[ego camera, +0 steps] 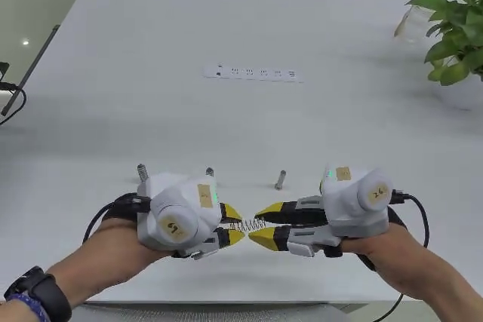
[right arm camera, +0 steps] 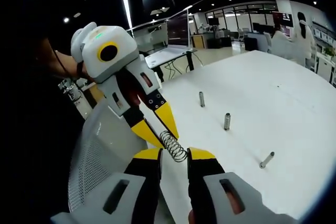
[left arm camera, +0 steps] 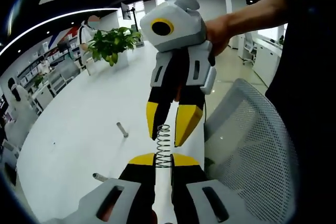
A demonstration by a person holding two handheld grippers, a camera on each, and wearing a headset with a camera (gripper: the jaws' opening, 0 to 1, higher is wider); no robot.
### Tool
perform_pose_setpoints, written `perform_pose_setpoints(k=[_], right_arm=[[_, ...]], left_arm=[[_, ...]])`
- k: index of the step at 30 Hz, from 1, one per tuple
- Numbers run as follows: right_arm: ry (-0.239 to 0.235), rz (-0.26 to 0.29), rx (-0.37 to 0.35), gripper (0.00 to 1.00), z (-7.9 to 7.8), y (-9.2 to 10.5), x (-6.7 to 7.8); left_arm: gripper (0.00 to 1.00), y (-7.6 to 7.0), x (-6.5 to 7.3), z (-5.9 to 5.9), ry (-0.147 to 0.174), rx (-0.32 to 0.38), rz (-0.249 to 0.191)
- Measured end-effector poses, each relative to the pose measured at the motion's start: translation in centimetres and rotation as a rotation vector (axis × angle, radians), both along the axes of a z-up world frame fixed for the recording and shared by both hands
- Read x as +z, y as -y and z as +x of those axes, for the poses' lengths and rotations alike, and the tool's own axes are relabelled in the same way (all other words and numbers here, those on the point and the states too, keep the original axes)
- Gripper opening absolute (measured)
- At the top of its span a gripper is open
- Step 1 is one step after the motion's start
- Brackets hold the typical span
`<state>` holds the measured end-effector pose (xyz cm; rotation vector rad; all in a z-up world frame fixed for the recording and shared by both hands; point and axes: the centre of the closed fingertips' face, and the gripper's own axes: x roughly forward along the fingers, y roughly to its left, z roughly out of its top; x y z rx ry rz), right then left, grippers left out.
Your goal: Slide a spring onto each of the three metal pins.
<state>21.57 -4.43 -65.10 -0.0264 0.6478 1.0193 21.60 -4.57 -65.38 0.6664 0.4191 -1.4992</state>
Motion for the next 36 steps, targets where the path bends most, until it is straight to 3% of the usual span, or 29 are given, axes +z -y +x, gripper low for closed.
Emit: perform_pose_setpoints(k=[6,24,30,36], right_arm=[[-0.005,0.036,0.023,0.09,-0.5,-0.4,0.6],[0.028,-0.008,0.031,0.08,0.1,-0.2,1.6],[0.036,-0.01,0.029,0.08,0.1,0.0,2.0],[0.042,-0.05,0.049,0.09,-0.3,-0.2,1.9]], left_arm=[[0.02,-0.2,-0.5,-0.4,0.022,-0.032,0.027],[0.03,0.3,-0.5,0.4,0.04,-0.03,0.02],[0.03,0.4,-0.3,0.4,0.032,-0.022,0.008],[0.02,0.5,-0.6,0.0,0.018,-0.025,0.007]])
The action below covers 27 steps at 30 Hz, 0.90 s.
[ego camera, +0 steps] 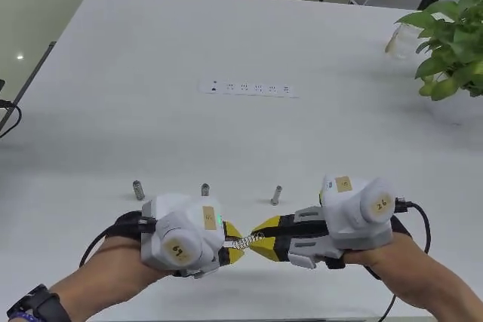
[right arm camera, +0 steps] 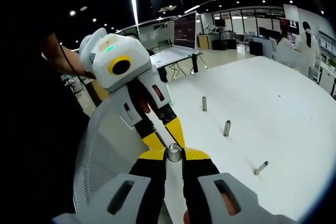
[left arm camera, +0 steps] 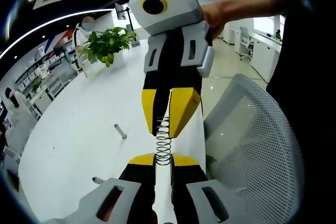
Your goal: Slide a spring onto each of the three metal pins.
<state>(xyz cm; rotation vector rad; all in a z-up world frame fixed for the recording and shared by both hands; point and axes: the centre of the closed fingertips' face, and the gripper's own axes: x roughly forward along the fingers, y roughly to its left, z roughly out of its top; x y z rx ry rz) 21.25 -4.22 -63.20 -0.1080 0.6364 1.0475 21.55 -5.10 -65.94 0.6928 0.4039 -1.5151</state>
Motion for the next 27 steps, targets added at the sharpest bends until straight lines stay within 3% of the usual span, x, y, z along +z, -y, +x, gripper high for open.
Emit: perform_pose_setpoints(k=[5,10,17,22,27], right_arm=[[0.014,-0.061,0.036,0.09,-0.1,0.3,0.2],[0.038,-0.188,0.117,0.1,-0.2,1.4,-0.1],[0.06,-0.251,0.191,0.13,-0.7,1.8,0.2],[0.077,-0.341,0.269,0.15,-1.3,2.5,-0.2],[0.09,-0.355,0.306,0.14,-1.7,2.5,-0.4]], left_arm=[[0.02,0.5,0.1,-0.1,-0.025,0.006,-0.022],[0.02,1.5,0.1,-0.3,-0.059,0.006,-0.053],[0.02,2.8,0.5,-1.0,-0.078,-0.005,-0.081],[0.02,3.1,0.7,-1.3,-0.081,-0.014,-0.089],[0.02,3.1,1.0,-1.5,-0.08,-0.02,-0.094]])
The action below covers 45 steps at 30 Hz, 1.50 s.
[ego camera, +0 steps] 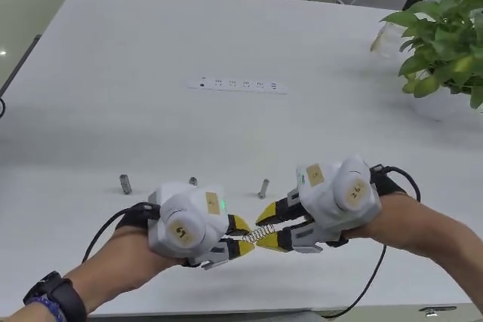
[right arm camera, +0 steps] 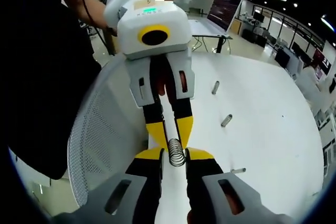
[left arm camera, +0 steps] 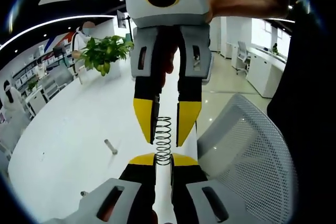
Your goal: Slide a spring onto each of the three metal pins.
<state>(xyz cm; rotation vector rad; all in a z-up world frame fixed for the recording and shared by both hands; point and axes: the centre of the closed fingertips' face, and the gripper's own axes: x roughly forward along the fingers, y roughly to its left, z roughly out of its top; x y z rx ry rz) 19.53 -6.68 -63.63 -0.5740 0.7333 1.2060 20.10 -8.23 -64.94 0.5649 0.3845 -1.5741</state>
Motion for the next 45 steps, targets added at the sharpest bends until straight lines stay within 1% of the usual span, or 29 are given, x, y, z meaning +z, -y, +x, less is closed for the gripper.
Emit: perform_pose_setpoints(k=[6,9,12,21,25,26,28,30,33,35,36,37,39,41,43,44,45], right_arm=[[0.022,-0.006,0.022,0.13,0.1,-0.2,0.0],[0.024,-0.013,0.042,0.1,-0.2,-0.4,-0.3],[0.021,-0.011,0.047,0.09,-0.4,-0.5,-0.3],[0.019,0.019,0.016,0.09,-0.1,-0.7,-0.1],[0.018,0.006,0.021,0.09,-0.1,-0.7,-0.4],[0.016,0.002,0.021,0.09,-0.1,-0.6,-0.5],[0.014,-0.012,0.023,0.09,-0.1,-0.5,-0.9],[0.009,-0.012,0.019,0.08,-0.1,-0.4,-0.9],[0.007,-0.006,0.014,0.08,-0.1,-0.4,-1.0],[0.006,-0.001,0.007,0.08,0.0,-0.4,-1.0],[0.004,-0.004,0.004,0.08,0.1,-0.2,-1.2],[0.004,-0.006,0.003,0.08,0.1,-0.2,-1.2],[0.001,-0.007,-0.001,0.08,0.2,0.0,-1.3],[-0.002,-0.007,-0.007,0.08,0.2,0.3,-1.4],[-0.002,-0.011,-0.013,0.08,0.3,0.6,-1.5],[-0.003,-0.012,-0.017,0.08,0.4,0.8,-1.6],[-0.005,-0.011,-0.022,0.08,0.5,0.9,-1.6]], left_arm=[[0.02,0.0,0.1,-0.2,0.001,-0.004,-0.001],[0.02,0.0,0.1,-0.4,0.005,-0.012,0.002],[0.02,0.0,0.0,-0.6,0.005,-0.018,0.007],[0.02,0.2,-0.1,-0.3,-0.009,-0.009,0.0],[0.03,0.2,-0.4,-0.4,-0.01,-0.008,0.006],[0.03,0.2,-0.6,-0.3,-0.016,-0.001,0.008],[0.06,0.1,-0.9,-0.4,-0.022,0.001,0.017],[0.08,0.0,-1.0,-0.4,-0.023,0.006,0.023],[0.11,-0.4,-1.3,-0.4,-0.033,0.014,0.031],[0.18,-0.8,-1.7,-0.3,-0.062,0.022,0.038],[0.2,-1.2,-1.9,-0.1,-0.062,0.036,0.044],[0.19,-1.4,-2.1,0.1,-0.062,0.043,0.046],[0.2,-2.0,-2.1,0.4,-0.083,0.072,0.036],[0.21,-2.6,-2.0,0.9,-0.094,0.1,0.028],[0.26,-3.2,-1.9,1.3,-0.111,0.126,0.021],[0.28,-3.4,-1.8,1.6,-0.112,0.138,0.019],[0.28,-3.8,-1.8,1.9,-0.112,0.147,0.019]])
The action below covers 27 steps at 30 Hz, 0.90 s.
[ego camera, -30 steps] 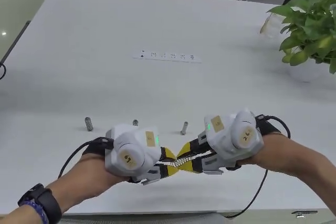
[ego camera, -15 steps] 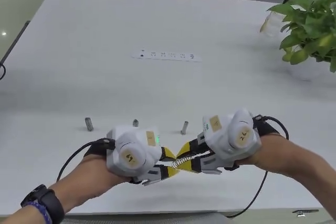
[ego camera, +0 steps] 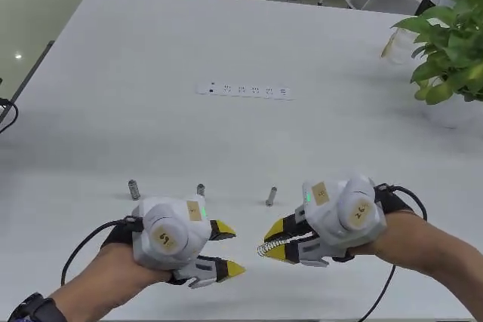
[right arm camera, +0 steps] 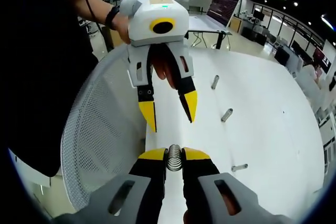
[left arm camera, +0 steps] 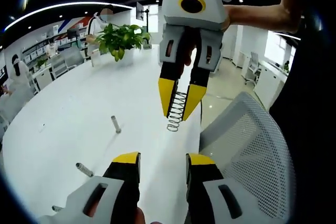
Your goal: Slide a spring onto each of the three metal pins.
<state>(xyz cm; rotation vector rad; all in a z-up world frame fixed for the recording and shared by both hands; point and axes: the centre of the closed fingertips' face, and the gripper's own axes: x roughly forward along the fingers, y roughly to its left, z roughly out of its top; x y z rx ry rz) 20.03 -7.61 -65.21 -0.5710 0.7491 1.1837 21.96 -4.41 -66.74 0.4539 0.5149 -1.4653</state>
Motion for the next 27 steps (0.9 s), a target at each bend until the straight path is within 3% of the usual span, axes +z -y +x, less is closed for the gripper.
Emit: perform_pose_setpoints(k=[12,14,18,27], right_arm=[[0.0,-0.008,-0.049,0.09,0.9,1.7,-0.3],[0.001,-0.025,-0.074,0.09,1.5,2.7,-0.6],[0.005,-0.036,-0.097,0.09,2.3,3.6,-0.7],[-0.005,-0.06,-0.128,0.09,3.4,5.2,-1.1]], left_arm=[[0.34,-3.6,0.9,3.2,-0.012,0.176,-0.04],[0.36,-5.6,1.2,4.2,-0.015,0.248,-0.051],[0.38,-7.2,1.3,5.0,-0.034,0.317,-0.07],[0.42,-10.3,1.5,5.9,-0.031,0.416,-0.076]])
